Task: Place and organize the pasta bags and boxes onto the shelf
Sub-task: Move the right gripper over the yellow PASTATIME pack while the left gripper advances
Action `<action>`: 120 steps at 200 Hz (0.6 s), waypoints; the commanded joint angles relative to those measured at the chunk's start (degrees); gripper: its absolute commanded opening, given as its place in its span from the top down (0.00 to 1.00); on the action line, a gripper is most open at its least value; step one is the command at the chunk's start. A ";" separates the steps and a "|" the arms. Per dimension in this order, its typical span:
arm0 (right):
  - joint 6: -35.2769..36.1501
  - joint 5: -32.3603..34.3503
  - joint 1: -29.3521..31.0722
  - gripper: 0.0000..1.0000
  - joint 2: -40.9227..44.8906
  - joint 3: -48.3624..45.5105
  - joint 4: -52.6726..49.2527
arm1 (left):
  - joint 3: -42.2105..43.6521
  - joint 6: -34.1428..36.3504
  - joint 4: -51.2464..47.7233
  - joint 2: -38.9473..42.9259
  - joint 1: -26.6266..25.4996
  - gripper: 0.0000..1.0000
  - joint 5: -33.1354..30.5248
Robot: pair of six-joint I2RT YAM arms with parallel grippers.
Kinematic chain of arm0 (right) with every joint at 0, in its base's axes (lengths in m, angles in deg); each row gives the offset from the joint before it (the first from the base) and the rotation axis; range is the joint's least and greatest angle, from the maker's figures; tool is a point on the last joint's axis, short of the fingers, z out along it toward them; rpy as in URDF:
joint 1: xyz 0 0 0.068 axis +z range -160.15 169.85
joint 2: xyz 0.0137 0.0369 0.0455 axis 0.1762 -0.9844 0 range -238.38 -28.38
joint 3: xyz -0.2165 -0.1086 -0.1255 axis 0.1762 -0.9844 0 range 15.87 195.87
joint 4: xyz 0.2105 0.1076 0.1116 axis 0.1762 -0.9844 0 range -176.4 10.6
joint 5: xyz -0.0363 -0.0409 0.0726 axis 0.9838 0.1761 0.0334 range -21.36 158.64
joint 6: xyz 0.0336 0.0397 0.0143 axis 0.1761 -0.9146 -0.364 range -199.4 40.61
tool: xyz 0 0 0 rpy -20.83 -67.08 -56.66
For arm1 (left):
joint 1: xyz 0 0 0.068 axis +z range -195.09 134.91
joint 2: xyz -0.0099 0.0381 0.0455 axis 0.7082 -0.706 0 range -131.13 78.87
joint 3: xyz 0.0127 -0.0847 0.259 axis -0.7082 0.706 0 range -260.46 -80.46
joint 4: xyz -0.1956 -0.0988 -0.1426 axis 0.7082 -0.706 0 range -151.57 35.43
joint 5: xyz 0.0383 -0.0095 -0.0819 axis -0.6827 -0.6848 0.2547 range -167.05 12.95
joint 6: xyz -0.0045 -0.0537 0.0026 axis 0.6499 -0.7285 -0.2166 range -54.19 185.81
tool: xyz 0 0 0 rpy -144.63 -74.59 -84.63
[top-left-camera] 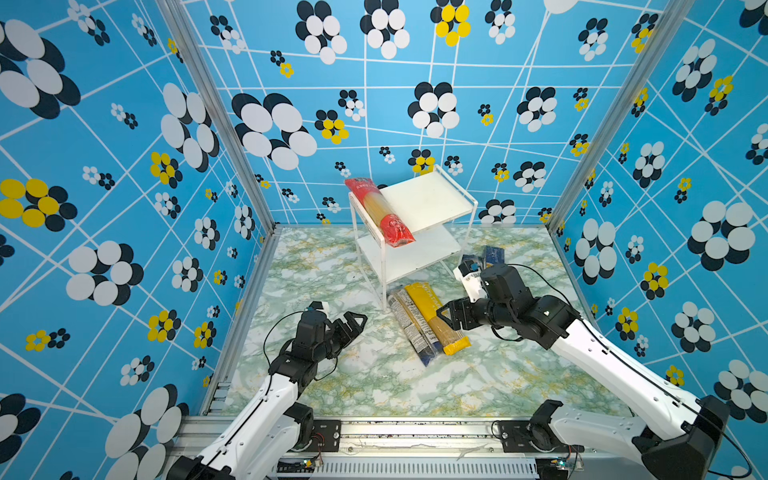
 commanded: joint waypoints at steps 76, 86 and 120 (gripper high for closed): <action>-2.23 8.41 2.06 0.21 3.95 -10.01 6.61 | -5.67 1.40 4.43 -7.79 -4.87 0.01 -3.88; -2.26 8.68 2.20 0.21 3.84 -10.42 7.19 | -5.80 1.53 4.13 -7.86 -4.96 0.01 -3.87; -1.94 8.86 3.11 0.21 1.92 -11.08 8.90 | -4.99 1.01 4.24 -7.45 -5.04 0.01 -4.76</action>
